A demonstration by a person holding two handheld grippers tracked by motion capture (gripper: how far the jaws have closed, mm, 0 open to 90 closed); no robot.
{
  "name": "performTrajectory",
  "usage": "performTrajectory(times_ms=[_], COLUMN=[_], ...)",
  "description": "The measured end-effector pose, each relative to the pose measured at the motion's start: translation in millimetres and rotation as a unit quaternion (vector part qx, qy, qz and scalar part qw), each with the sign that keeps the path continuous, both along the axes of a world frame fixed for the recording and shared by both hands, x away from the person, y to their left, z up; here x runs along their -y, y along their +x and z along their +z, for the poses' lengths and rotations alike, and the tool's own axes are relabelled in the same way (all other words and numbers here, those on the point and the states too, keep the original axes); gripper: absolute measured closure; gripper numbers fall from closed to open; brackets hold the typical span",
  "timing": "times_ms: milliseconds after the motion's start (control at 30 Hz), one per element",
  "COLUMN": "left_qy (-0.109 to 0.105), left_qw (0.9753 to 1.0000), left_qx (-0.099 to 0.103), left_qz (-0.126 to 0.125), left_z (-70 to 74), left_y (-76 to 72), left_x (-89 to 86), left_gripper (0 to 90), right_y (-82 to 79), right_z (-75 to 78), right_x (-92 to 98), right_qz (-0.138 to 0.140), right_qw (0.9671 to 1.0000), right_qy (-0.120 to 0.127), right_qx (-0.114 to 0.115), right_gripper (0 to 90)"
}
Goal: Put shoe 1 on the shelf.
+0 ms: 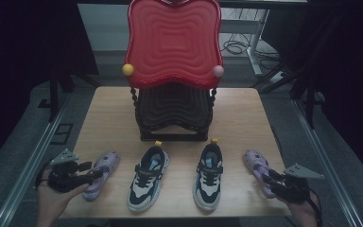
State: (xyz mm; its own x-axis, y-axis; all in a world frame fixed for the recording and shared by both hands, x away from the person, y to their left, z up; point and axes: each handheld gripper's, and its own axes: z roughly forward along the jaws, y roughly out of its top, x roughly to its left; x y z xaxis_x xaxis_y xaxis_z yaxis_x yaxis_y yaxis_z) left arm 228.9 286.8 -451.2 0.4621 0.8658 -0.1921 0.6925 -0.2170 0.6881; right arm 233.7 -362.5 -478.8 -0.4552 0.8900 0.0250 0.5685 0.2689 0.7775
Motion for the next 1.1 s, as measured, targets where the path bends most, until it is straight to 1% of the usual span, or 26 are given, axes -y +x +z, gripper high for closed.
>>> performTrajectory(times_ms=[100,167,233,333,533,600,700,767,867,967,1100], left_qy=[0.004,0.002,0.009,0.026,0.045,0.047,0.056,0.056,0.061,0.065,0.069], left_qw=[1.0000,1.0000,0.9999,0.9994,0.9984,0.9981,0.9975,0.9975,0.9970,0.9966,0.9962], left_qx=[-0.002,-0.004,-0.010,-0.021,-0.032,-0.037,-0.042,-0.042,-0.046,-0.050,-0.054], left_qz=[0.005,0.004,0.000,-0.010,-0.011,-0.013,-0.013,-0.012,-0.010,-0.009,-0.005], left_z=[-7.0,-12.5,-18.3,-22.7,-30.1,-33.0,-36.5,-37.6,-39.4,-41.6,-44.2], left_y=[-8.0,-12.0,-13.6,-11.7,-8.6,-7.5,-6.3,-5.8,-4.5,-4.3,-3.6], left_x=[-2.8,-3.2,-1.9,0.9,6.1,8.8,13.4,15.0,16.3,16.5,15.3], left_gripper=[41.0,42.3,43.9,45.9,53.2,55.0,57.9,59.7,63.0,66.8,72.3], right_y=[0.5,0.7,0.7,1.4,2.6,2.6,2.2,1.8,1.7,2.1,1.9], right_z=[-0.7,-0.8,-0.7,-2.0,-4.1,-4.6,-4.2,-3.6,-3.7,-4.2,-4.4], right_x=[-0.4,0.3,0.9,-0.1,-2.6,-2.6,-1.7,-1.0,0.0,0.1,0.8], right_qz=[0.001,-0.001,-0.004,-0.008,-0.006,-0.007,-0.009,-0.010,-0.012,-0.008,-0.010], right_qw=[1.0000,1.0000,1.0000,1.0000,1.0000,1.0000,1.0000,0.9999,0.9999,0.9999,0.9999], right_qy=[0.001,0.001,0.002,0.005,0.004,0.004,0.003,0.004,0.004,0.013,0.009], right_qx=[-0.001,0.000,0.000,0.001,0.000,-0.001,0.000,0.001,0.002,0.001,-0.003], right_gripper=[63.9,63.8,63.7,63.6,63.4,63.1,63.0,62.9,62.6,62.5,62.5])
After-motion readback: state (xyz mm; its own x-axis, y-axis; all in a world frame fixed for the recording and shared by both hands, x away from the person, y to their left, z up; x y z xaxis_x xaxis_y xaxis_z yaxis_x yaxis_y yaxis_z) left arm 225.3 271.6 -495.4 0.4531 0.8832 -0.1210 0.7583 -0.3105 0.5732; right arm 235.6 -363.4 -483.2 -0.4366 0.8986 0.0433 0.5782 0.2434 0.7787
